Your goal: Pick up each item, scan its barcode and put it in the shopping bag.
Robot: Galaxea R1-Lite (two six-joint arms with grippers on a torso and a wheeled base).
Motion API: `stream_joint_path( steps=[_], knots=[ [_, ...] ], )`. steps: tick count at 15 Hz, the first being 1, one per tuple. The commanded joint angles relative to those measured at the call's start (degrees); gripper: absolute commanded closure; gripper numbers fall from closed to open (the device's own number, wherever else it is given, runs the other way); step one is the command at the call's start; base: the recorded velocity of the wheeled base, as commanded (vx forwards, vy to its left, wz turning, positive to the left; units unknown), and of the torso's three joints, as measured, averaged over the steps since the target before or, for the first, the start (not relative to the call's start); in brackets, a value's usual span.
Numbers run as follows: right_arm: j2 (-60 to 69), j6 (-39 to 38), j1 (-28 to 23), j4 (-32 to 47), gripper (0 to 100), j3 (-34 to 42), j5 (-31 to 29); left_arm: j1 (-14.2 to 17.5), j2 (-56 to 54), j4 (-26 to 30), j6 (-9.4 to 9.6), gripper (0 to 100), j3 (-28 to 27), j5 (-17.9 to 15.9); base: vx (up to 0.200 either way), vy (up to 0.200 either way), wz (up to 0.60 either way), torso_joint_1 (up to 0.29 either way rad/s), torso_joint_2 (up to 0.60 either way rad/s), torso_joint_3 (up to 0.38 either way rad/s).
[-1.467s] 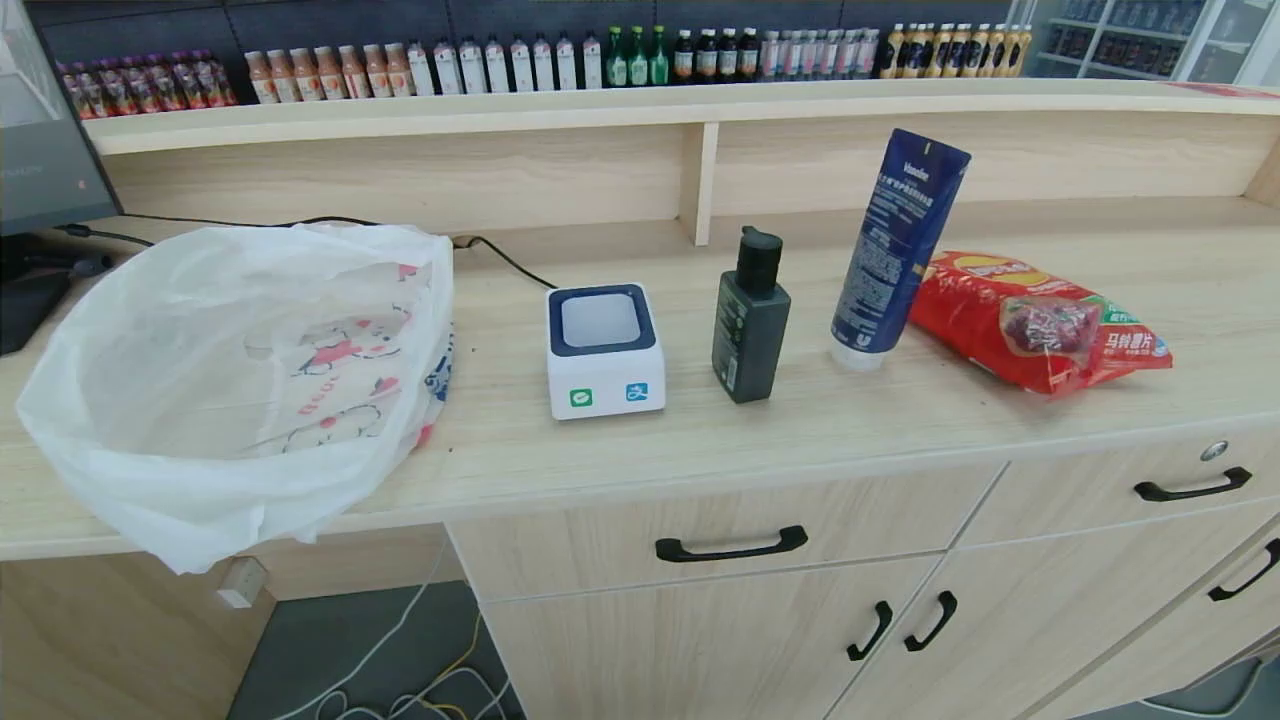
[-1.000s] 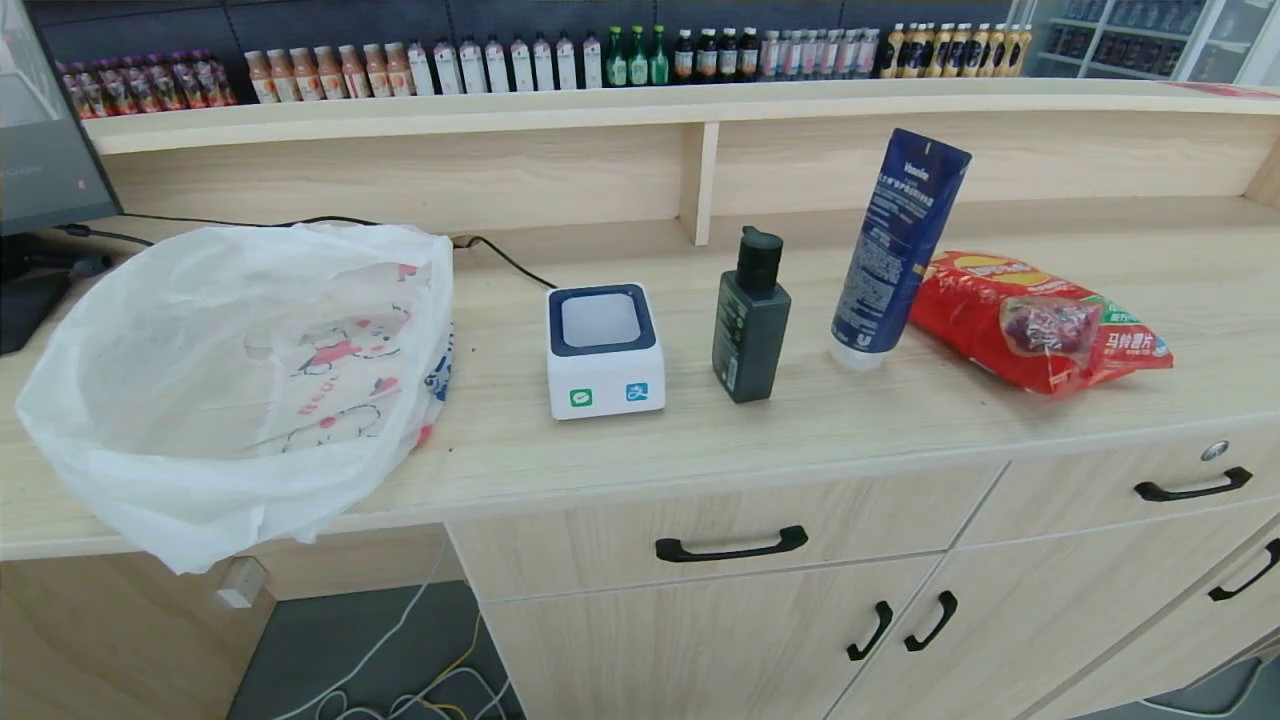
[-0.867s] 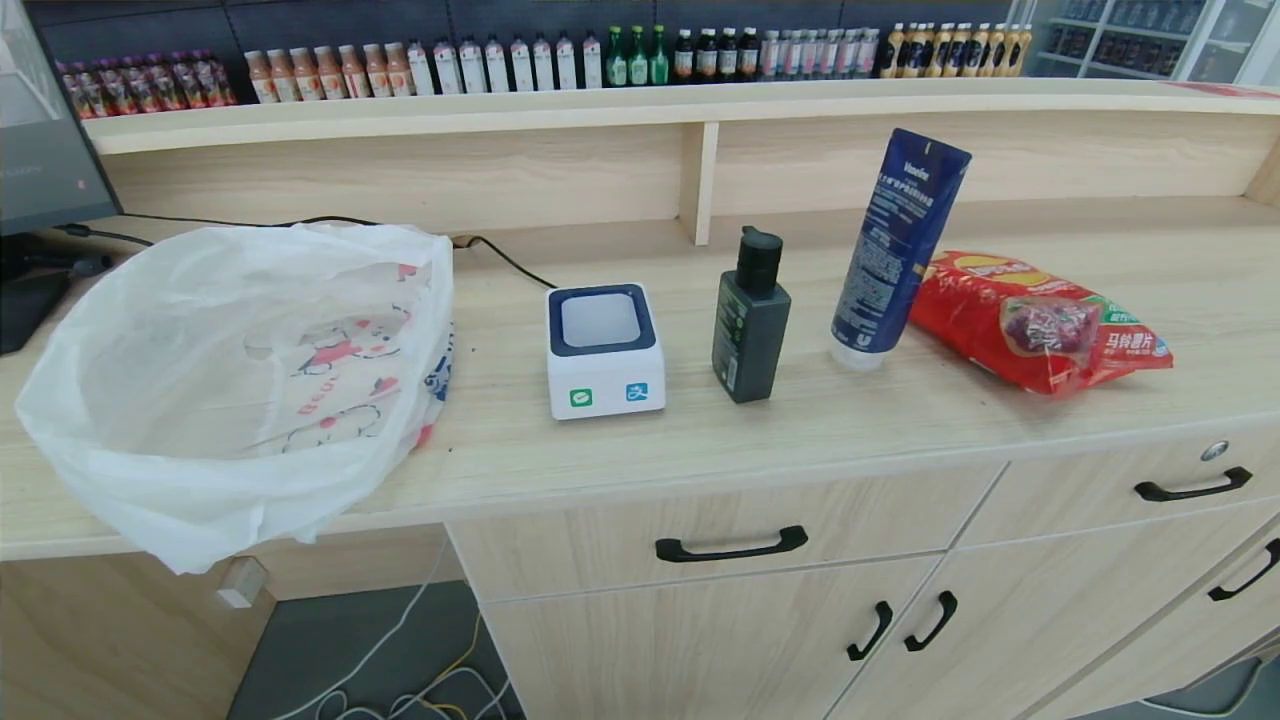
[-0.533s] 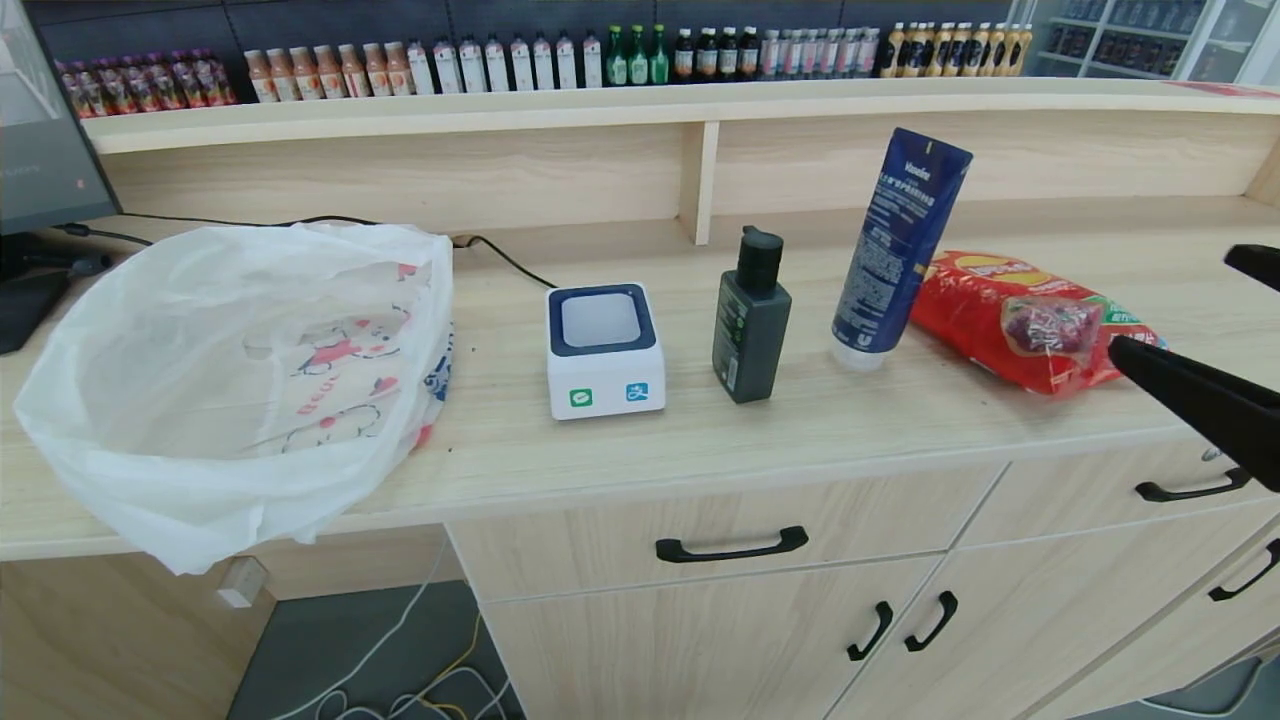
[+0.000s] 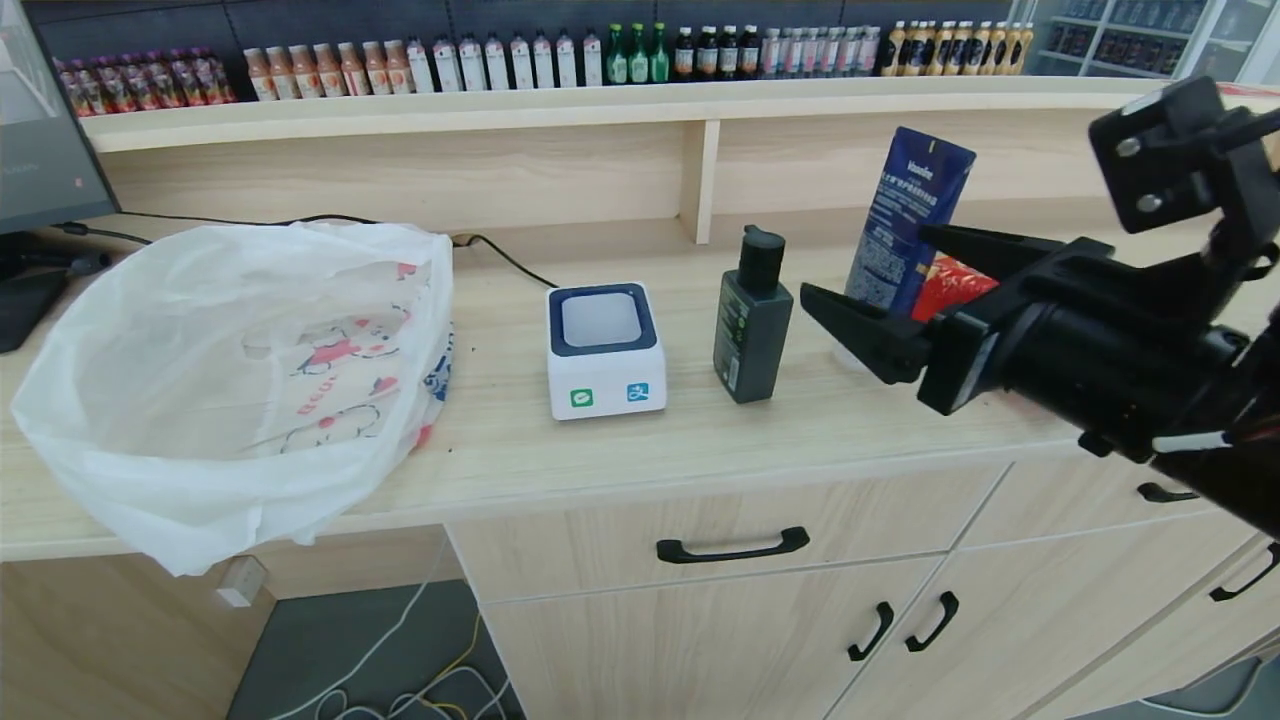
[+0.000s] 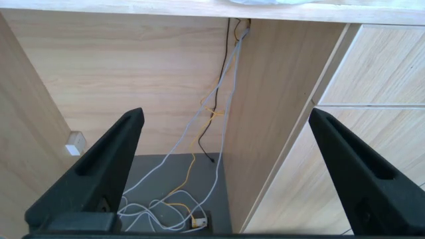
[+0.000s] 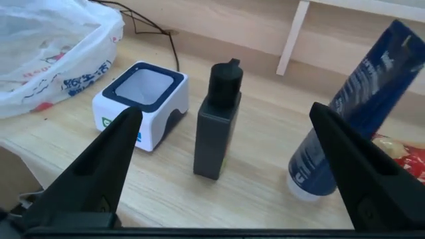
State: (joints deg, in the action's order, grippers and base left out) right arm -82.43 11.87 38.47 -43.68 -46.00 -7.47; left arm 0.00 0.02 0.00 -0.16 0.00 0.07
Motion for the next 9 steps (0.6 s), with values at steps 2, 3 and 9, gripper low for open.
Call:
stream_joint_path(
  steps=[2,3,9],
  knots=[
    [-5.81,-0.89,0.73,-0.35,0,-1.03,-0.35,0.0,-0.02,0.0,-0.02,0,0.0,0.01,0.0,0.0,0.0,0.0,0.0,0.0],
    [-7.39,-1.59,0.73,-2.2,0,-1.47,-1.32,0.0,-0.02,0.0,-0.02,0,0.0,0.01,0.0,0.0,0.0,0.0,0.0,0.0],
    [-17.41,-2.65,3.63,-16.0,0,-5.25,-9.4,0.0,-0.02,0.0,-0.02,0,0.0,0.01,0.0,0.0,0.0,0.0,0.0,0.0]
  ],
)
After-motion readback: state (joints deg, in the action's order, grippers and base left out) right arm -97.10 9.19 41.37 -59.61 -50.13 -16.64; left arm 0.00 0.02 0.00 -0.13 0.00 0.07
